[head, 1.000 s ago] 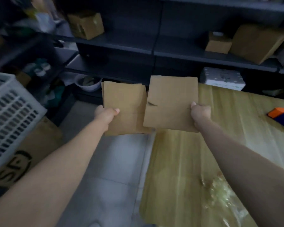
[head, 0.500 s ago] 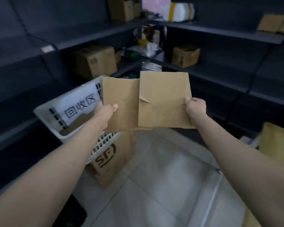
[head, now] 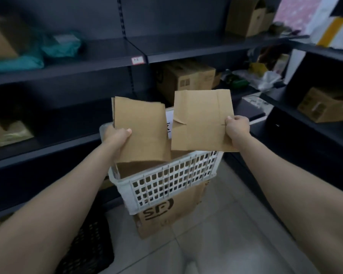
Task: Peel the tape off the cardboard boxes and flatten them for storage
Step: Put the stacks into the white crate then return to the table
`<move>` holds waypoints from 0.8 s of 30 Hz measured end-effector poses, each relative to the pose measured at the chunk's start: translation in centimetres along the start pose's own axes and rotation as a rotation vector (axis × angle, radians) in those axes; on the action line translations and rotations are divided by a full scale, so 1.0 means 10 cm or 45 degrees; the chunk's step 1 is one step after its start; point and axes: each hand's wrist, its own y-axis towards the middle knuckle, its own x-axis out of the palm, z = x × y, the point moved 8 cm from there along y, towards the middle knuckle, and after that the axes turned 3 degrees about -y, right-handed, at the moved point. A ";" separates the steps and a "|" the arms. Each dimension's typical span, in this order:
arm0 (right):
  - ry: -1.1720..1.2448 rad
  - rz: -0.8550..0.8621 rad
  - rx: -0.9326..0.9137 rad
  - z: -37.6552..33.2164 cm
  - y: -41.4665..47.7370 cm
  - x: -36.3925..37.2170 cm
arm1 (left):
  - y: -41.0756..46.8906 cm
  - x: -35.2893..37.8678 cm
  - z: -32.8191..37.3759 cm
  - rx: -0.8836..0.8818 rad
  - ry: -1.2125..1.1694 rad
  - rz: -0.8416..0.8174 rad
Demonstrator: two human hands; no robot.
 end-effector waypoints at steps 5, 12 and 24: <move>-0.248 -0.095 -0.088 -0.09 0.76 0.45 | 0.41 0.14 -0.21 -0.038 -0.001 0.175; -0.675 -0.352 -0.115 0.11 1.05 1.33 | 0.83 0.22 -0.52 -0.248 0.165 0.244; -0.888 -0.686 0.177 0.81 1.34 2.15 | 1.33 0.59 -1.11 -0.434 0.084 0.019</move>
